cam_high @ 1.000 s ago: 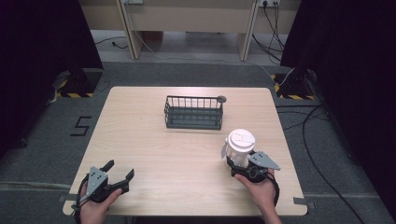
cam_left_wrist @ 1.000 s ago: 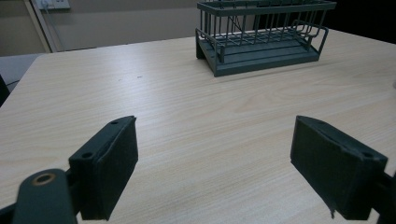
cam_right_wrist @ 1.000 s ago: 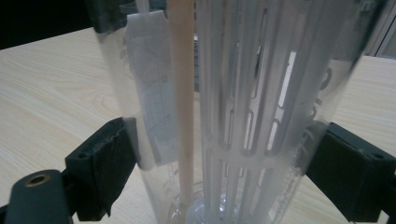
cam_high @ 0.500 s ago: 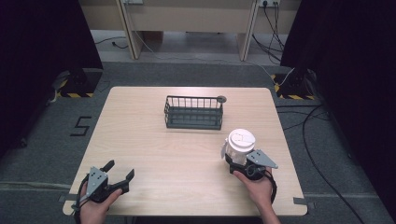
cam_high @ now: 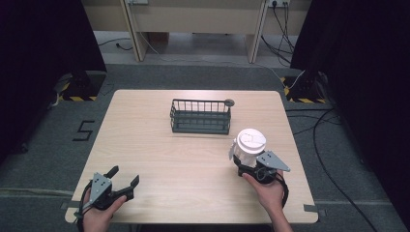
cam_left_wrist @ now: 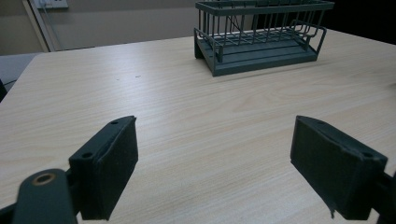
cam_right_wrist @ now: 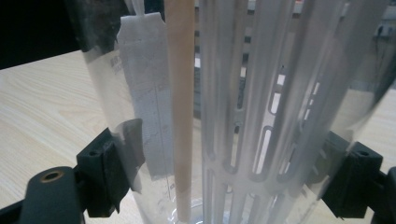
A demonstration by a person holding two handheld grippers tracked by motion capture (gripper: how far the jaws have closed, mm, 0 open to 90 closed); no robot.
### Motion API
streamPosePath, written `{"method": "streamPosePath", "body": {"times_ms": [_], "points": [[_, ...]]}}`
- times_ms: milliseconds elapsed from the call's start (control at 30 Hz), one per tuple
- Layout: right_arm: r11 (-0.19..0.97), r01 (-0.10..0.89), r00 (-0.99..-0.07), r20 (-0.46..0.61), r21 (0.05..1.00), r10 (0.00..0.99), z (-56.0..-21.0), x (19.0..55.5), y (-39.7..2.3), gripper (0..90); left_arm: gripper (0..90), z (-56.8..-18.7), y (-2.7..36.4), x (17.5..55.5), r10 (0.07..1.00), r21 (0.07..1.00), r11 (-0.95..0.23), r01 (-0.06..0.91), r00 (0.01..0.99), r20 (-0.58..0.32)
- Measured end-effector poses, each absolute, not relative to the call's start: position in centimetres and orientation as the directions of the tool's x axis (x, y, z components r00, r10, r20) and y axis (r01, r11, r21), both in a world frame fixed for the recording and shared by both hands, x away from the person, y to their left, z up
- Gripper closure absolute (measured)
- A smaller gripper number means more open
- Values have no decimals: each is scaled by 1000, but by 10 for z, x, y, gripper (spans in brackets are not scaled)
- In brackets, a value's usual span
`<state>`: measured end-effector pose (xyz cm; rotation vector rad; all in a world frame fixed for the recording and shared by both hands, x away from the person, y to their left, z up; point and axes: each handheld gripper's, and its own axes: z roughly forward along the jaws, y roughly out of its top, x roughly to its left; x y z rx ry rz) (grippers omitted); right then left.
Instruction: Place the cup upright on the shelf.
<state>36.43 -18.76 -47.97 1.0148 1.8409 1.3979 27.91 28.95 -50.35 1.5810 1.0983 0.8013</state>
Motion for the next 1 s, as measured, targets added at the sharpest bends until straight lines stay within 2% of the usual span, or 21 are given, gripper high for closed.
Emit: {"method": "streamPosePath", "body": {"times_ms": [1000], "points": [[153,163,-545,-40,975,838,-443,393,-163,184,147,-504,290,279,929,963,-71,260,368,-31]]}}
